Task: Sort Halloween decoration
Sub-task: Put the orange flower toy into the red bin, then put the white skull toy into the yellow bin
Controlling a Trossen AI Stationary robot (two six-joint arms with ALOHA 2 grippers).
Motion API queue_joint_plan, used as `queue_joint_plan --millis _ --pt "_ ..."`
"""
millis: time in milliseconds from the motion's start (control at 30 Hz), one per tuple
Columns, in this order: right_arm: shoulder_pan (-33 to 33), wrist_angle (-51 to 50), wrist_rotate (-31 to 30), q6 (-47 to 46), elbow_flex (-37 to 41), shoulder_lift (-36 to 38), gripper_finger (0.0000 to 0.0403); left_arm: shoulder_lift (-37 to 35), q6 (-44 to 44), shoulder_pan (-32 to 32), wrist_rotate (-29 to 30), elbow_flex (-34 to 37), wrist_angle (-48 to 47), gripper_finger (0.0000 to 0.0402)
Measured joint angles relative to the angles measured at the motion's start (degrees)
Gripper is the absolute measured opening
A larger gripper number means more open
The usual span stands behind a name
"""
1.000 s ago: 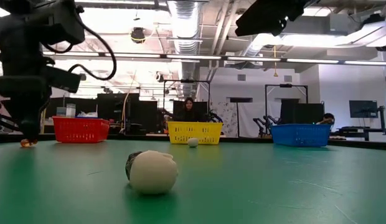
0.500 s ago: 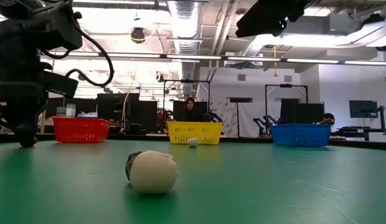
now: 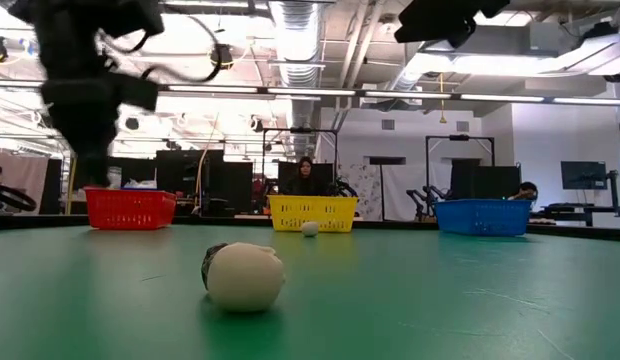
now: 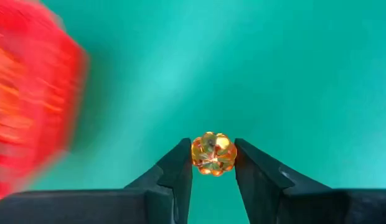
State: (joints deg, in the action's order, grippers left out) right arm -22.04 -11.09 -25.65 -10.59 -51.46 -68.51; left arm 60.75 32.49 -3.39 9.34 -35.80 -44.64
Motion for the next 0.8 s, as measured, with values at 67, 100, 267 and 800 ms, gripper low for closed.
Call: queue_joint_plan --millis 67,100,267,800 --pt "-0.23 -0.20 0.00 0.00 0.00 0.00 0.0191 -0.02 -2.78 2.15 3.83 -3.36 -3.54 0.0102" --pt "-0.31 -0.20 0.00 0.00 0.00 0.00 0.0191 -0.02 -4.20 3.56 5.83 -4.83 -5.24 0.0101" --pt "-0.44 -0.20 -0.02 -0.09 0.00 0.00 0.0191 -0.02 -13.42 14.85 8.89 -9.52 -6.99 0.0083" --pt "-0.44 -0.98 0.02 -0.05 0.00 -0.02 0.0191 2.64 -30.51 45.88 1.03 -9.76 -6.52 0.0182"
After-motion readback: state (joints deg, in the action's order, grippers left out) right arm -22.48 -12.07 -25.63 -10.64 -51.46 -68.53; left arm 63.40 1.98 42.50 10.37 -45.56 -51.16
